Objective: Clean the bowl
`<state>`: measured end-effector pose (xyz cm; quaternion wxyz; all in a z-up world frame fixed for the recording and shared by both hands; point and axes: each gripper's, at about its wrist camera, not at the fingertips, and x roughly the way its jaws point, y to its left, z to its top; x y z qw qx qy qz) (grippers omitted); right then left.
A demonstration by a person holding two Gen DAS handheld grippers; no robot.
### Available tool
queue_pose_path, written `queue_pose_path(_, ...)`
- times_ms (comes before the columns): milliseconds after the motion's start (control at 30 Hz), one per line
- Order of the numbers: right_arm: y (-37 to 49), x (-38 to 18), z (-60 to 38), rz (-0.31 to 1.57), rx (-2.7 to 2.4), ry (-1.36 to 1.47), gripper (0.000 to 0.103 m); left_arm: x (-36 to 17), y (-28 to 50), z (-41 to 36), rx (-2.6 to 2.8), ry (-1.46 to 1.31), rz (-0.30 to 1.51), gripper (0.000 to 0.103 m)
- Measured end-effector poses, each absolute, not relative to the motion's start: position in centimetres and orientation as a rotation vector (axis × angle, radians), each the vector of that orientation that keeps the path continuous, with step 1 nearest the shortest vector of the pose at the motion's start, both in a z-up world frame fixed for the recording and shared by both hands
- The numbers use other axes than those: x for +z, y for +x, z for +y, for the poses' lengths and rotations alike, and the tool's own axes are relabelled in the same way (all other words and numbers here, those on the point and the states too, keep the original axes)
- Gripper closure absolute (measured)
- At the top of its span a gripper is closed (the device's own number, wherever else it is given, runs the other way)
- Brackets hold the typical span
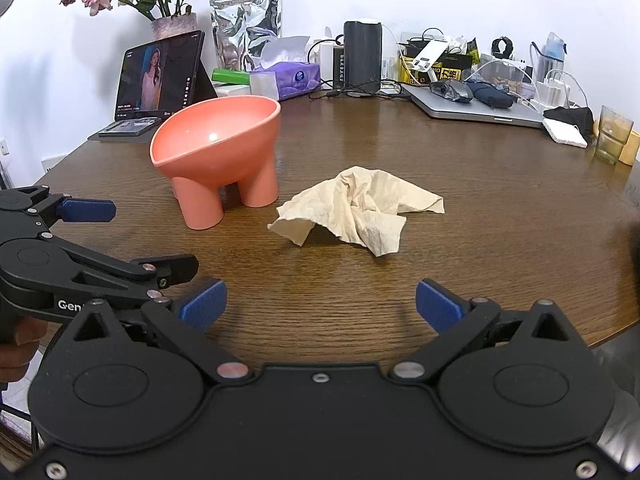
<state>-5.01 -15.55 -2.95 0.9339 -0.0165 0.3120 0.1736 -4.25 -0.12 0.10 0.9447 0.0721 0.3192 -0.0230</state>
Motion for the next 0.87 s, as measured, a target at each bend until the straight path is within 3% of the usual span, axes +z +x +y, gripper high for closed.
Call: queue_pose_path(867,-4.93,-2.98,-15.46,0.64,0.358,-0.038,0.002,0.14,-3.61,0.31,-0.052,0.133,0.66,0.0)
